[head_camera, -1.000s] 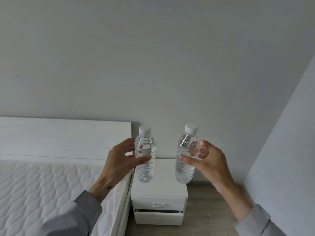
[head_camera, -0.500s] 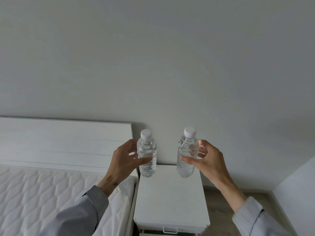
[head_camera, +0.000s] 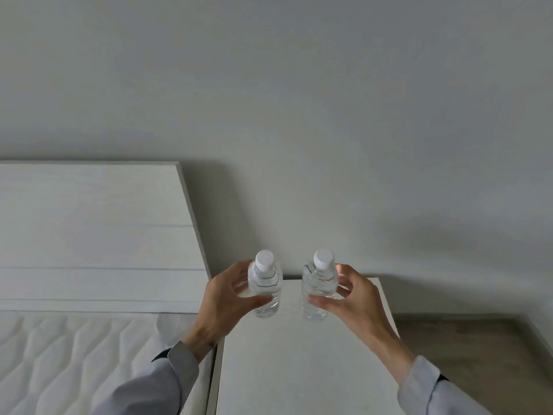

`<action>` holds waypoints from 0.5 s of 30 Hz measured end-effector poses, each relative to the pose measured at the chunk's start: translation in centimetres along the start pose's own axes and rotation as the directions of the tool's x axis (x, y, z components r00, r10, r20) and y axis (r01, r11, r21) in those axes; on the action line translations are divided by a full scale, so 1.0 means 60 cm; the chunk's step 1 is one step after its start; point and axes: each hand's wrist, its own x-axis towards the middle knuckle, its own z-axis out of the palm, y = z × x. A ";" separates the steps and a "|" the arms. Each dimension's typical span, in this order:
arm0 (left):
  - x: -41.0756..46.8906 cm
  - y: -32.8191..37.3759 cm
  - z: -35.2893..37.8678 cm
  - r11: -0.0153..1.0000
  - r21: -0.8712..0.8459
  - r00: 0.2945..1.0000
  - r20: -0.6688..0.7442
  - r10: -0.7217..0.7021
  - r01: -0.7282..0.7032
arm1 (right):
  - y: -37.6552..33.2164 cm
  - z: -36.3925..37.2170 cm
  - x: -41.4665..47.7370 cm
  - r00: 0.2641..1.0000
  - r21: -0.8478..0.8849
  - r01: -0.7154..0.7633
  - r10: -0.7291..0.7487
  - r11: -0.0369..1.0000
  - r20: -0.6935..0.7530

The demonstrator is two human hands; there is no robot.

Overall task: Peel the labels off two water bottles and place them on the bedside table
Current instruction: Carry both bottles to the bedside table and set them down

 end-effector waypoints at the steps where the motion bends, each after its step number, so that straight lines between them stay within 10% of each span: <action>1: 0.018 -0.035 0.013 1.000 0.004 1.000 0.006 0.001 -0.001 | 0.033 0.014 0.020 1.000 -0.001 -0.007 0.007 1.000 0.007; 15: 0.134 -0.240 0.096 1.000 -0.005 1.000 0.028 -0.013 0.013 | 0.218 0.094 0.146 1.000 0.015 -0.028 0.028 0.999 -0.012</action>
